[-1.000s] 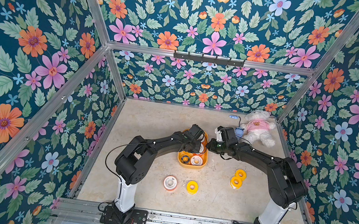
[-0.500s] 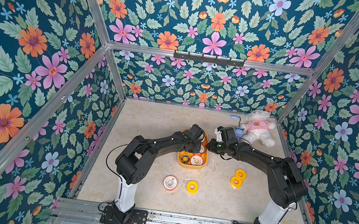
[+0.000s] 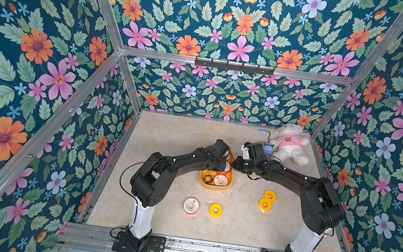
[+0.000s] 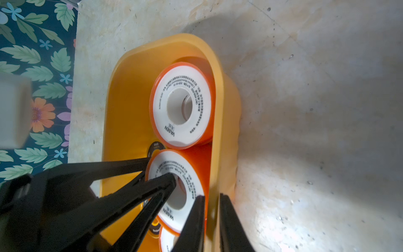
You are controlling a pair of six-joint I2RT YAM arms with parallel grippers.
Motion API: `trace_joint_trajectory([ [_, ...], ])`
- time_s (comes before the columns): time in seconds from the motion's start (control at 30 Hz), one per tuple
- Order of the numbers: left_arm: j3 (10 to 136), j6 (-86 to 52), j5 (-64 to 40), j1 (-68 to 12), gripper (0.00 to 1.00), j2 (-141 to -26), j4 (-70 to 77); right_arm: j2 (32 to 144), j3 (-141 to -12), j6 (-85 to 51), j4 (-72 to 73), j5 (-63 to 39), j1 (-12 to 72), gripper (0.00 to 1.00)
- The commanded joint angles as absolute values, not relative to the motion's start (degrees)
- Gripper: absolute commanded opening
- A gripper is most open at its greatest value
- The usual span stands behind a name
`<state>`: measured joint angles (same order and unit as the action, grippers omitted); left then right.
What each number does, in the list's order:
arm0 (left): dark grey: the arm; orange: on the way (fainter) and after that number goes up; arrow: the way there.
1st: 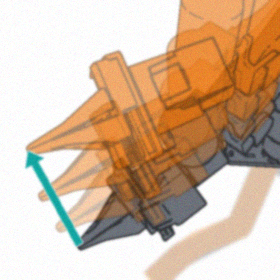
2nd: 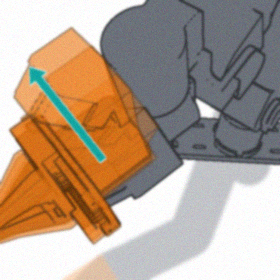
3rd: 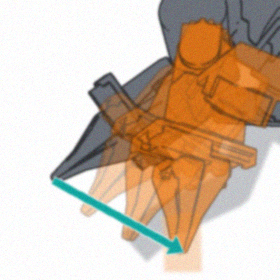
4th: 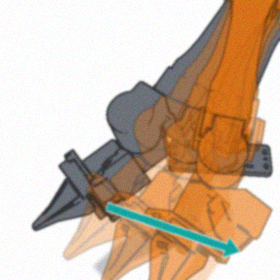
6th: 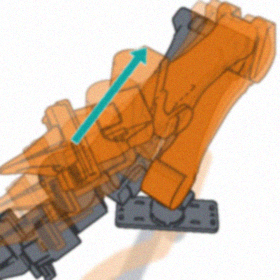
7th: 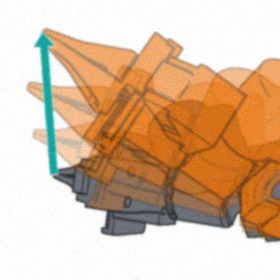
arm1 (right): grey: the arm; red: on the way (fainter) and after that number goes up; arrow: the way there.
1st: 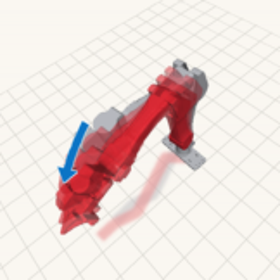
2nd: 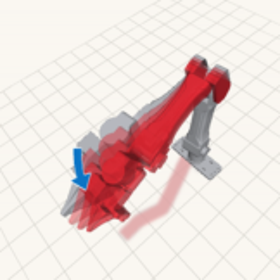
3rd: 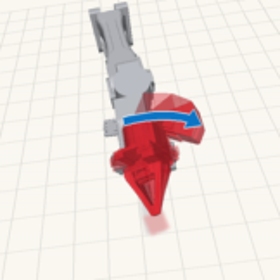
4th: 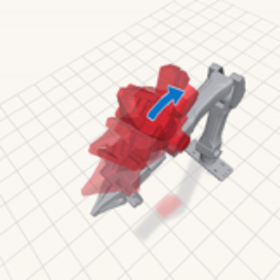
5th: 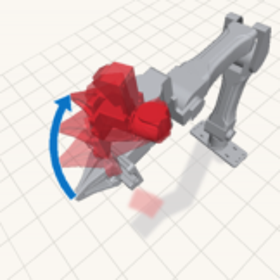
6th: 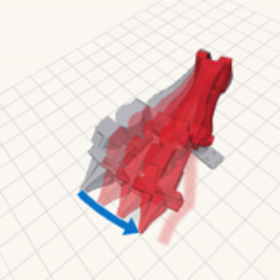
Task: Put the sealing tape into the storage box
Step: Place the sealing tape in the storage box.
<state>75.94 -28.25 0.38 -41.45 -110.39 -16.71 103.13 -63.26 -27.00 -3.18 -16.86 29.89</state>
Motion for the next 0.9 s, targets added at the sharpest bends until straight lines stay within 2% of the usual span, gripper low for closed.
trace_joint_trajectory([
  [0.0, 76.2, -28.3, 0.9, -41.5, 0.44, -109.5, -16.4, 102.2, -63.1, -26.4, -3.6, -16.5, 29.9, 0.20],
  [0.2, 76.4, -28.1, 0.5, -41.5, 0.51, -106.2, -16.5, 100.0, -63.0, -26.1, -4.2, -14.6, 30.0, 0.24],
  [0.63, 69.3, -27.0, 8.0, -41.2, 0.51, -92.8, -19.2, 90.9, -58.7, -24.0, -4.3, -12.2, 30.3, 0.28],
  [0.87, 62.4, -27.7, 8.5, -37.8, 0.50, -86.4, -20.1, 87.0, -56.6, -20.9, -5.2, -9.1, 35.3, 0.30],
])
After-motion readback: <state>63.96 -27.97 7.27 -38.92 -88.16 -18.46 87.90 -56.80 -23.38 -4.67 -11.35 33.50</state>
